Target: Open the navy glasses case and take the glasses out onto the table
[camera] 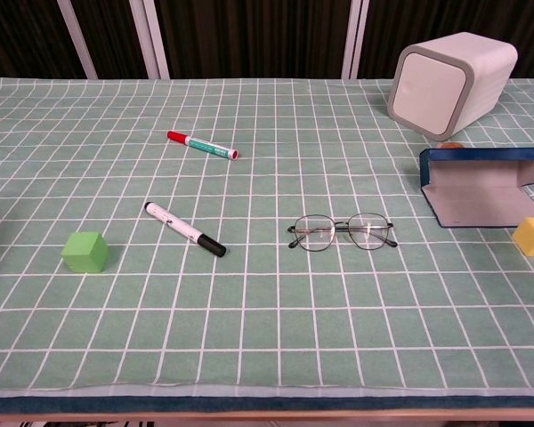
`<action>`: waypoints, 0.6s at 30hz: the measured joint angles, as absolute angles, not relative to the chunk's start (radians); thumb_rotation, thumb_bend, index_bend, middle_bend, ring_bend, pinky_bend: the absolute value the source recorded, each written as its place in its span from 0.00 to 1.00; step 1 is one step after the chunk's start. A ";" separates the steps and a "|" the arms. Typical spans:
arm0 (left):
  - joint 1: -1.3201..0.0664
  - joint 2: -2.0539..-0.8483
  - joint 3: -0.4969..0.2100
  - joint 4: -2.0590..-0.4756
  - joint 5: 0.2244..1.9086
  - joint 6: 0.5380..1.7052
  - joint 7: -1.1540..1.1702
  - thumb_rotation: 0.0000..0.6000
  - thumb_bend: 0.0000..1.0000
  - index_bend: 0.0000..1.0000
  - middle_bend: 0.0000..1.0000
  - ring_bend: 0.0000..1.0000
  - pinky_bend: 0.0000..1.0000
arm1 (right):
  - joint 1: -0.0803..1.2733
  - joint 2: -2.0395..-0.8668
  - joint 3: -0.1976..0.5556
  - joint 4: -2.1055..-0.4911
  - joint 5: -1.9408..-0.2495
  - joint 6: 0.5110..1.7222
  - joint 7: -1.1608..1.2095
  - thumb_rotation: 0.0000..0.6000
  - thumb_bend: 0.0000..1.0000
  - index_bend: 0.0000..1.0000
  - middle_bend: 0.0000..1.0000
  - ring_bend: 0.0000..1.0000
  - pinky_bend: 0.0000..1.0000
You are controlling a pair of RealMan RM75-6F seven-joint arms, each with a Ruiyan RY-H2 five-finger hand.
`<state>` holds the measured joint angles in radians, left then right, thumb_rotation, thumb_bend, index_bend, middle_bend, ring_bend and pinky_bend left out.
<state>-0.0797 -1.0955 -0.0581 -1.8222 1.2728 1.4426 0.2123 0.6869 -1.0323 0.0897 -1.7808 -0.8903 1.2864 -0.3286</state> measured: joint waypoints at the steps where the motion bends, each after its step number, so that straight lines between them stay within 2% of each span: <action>1: -0.079 -1.096 -0.058 -1.820 1.283 1.447 0.208 1.00 0.46 0.07 0.00 0.00 0.00 | 0.660 -1.034 0.081 -1.788 -0.928 1.319 -0.313 1.00 0.23 0.22 0.09 0.09 0.23; 9: -0.078 -1.097 -0.052 -1.799 1.377 1.479 0.165 1.00 0.46 0.07 0.00 0.00 0.00 | 0.410 -1.086 -0.032 -1.791 -1.201 1.564 -0.193 1.00 0.23 0.22 0.10 0.09 0.23; 18: -0.075 -1.098 -0.037 -1.763 1.494 1.524 0.114 1.00 0.46 0.07 0.00 0.00 0.00 | 0.223 -1.179 -0.105 -1.647 -1.326 1.681 -0.128 1.00 0.23 0.22 0.11 0.09 0.23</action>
